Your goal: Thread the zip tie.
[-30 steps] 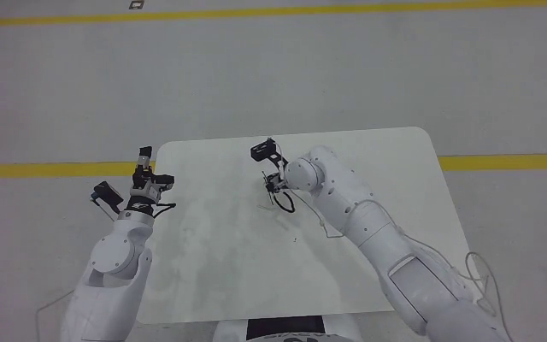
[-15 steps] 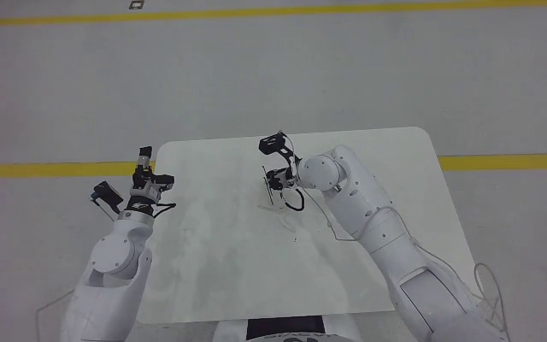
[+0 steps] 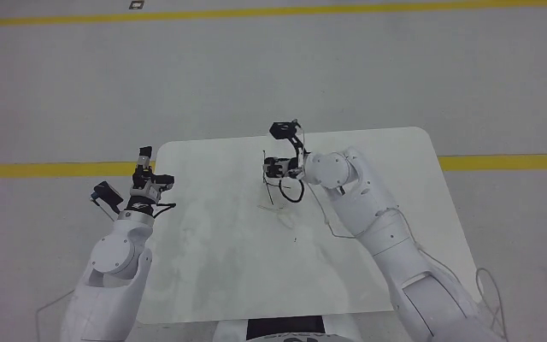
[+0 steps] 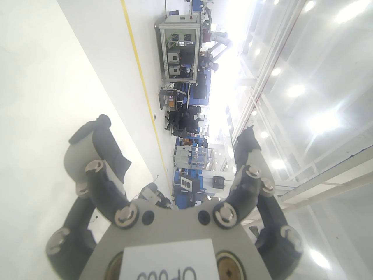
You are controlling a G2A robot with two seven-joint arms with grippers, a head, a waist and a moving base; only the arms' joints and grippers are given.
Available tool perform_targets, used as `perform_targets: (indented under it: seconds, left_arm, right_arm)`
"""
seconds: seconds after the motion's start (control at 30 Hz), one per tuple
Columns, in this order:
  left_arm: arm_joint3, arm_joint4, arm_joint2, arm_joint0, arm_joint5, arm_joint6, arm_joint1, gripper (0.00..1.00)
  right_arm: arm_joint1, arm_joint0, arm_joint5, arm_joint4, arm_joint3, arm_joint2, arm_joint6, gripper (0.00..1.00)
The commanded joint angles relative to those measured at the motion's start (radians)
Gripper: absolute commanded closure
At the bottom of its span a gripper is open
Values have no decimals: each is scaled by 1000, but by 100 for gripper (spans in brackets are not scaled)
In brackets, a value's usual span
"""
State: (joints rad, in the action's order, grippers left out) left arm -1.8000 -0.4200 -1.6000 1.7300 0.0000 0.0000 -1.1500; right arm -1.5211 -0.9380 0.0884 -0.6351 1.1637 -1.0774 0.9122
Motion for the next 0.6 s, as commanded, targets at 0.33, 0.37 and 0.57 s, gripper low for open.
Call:
perform_targets:
  seconds: [0.33, 0.37, 0.57]
  left_arm:
    - [0, 0, 0, 0, 0, 0, 0, 0]
    - [0, 0, 0, 0, 0, 0, 0, 0]
    - [0, 0, 0, 0, 0, 0, 0, 0]
  right_arm:
    - [1, -14, -33, 131, 36, -35, -40, 100]
    - [1, -14, -33, 131, 36, -35, -40, 100]
    - [0, -20, -36, 140, 36, -37, -52, 100]
